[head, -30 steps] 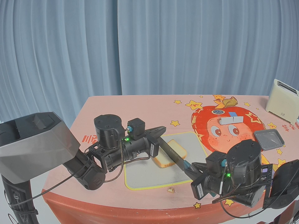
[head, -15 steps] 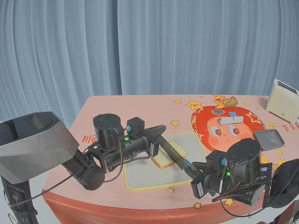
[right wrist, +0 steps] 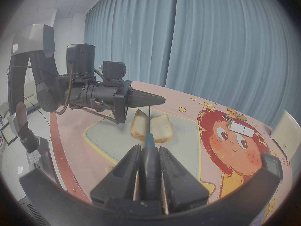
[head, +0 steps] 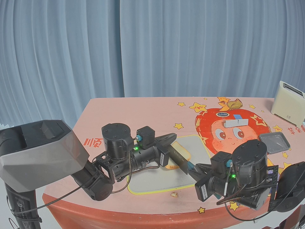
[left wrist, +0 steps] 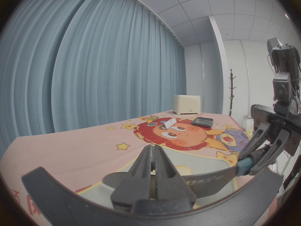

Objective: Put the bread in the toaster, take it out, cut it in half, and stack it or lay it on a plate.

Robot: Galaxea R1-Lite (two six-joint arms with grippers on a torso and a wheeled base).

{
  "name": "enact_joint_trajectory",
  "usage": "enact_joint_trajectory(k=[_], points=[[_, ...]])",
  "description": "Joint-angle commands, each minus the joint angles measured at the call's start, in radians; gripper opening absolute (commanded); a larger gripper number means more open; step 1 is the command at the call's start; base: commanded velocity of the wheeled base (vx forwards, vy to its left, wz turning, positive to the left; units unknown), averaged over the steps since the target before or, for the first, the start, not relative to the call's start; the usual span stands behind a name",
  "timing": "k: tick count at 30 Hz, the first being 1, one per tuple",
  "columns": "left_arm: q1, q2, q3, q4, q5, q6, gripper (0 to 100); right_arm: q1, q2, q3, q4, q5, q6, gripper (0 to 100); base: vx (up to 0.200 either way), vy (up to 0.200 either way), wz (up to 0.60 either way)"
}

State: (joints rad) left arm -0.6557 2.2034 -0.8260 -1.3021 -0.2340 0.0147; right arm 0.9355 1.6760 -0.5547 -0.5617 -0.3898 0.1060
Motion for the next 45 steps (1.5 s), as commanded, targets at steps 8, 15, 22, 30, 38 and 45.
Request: enact_joint_trajectory(k=[8,15,22,30,38,45], points=[[-0.01,0.004,0.01,0.0,-0.001,0.004,0,0.0,0.004,-0.008,-0.001,0.0,0.001,0,0.0,0.0,0.0],[-0.007,0.004,0.008,0.003,-0.001,0.002,0,0.0,0.001,-0.014,-0.003,0.0,0.003,0,0.0,0.0,0.0],[-0.008,0.009,0.004,0.0,-0.001,0.002,0,0.002,-0.001,-0.022,-0.004,-0.015,0.015,0,0.0,0.0,0.0],[-0.01,0.009,0.005,0.0,-0.001,0.002,0,0.006,0.001,-0.019,-0.004,-0.018,0.024,0,0.0,0.0,0.0],[-0.01,0.009,0.007,-0.002,0.001,0.002,0,0.008,0.002,-0.031,-0.038,-0.017,0.044,100,0.0,0.0,0.0],[-0.012,0.009,0.01,-0.002,0.001,0.002,0,-0.001,-0.015,-0.036,-0.07,-0.014,0.038,100,0.0,0.0,0.0]])
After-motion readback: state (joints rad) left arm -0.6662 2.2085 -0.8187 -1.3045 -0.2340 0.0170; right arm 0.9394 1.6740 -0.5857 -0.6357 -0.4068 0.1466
